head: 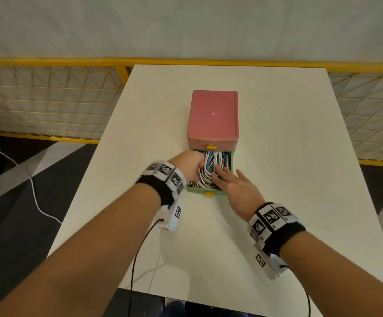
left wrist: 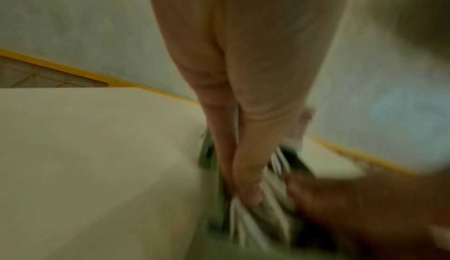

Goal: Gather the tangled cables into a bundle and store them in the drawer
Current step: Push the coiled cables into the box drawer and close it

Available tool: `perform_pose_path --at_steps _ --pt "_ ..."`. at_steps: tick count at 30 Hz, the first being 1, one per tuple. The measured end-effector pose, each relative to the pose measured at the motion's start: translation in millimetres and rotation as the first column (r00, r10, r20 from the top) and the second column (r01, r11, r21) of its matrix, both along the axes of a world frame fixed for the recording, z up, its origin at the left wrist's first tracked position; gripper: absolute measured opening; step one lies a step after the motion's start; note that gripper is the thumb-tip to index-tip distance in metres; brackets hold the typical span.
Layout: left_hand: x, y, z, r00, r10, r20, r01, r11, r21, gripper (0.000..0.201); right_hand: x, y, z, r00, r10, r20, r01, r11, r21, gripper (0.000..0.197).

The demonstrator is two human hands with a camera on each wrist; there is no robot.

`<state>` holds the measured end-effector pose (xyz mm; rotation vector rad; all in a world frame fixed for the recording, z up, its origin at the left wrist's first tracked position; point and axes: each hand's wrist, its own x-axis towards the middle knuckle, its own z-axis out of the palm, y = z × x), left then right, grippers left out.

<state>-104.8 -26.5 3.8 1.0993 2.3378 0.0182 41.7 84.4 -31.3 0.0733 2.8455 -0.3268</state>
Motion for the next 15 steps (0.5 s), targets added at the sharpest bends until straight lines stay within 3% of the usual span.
perform_pose_path --at_steps 3,7,9,12,15 --pt "-17.0 -6.1 8.7 0.99 0.119 0.08 -0.119 0.993 -0.003 0.023 -4.3 -1.4 4.4 0.999 0.029 0.039 -0.032 0.995 0.09 0.065" --pt "-13.4 -8.4 4.4 0.971 0.226 0.082 -0.227 0.974 0.003 0.029 -7.3 -2.9 5.5 0.999 0.025 0.035 -0.027 0.997 0.077 0.061" --pt "-10.9 -6.9 2.8 0.95 0.289 0.115 -0.288 0.957 -0.023 0.026 -4.9 -5.5 2.7 1.0 0.006 0.015 -0.007 0.999 0.054 0.06" --pt "-7.7 -6.1 1.7 0.893 0.358 0.273 -0.337 0.933 -0.123 0.018 -3.5 -9.1 0.0 1.0 0.002 0.02 -0.003 0.999 0.05 0.063" --pt "-3.8 -2.5 -7.3 0.889 0.38 0.254 -0.356 0.924 -0.137 0.019 -5.1 -8.2 0.9 0.999 0.014 0.049 -0.017 0.997 0.071 0.065"
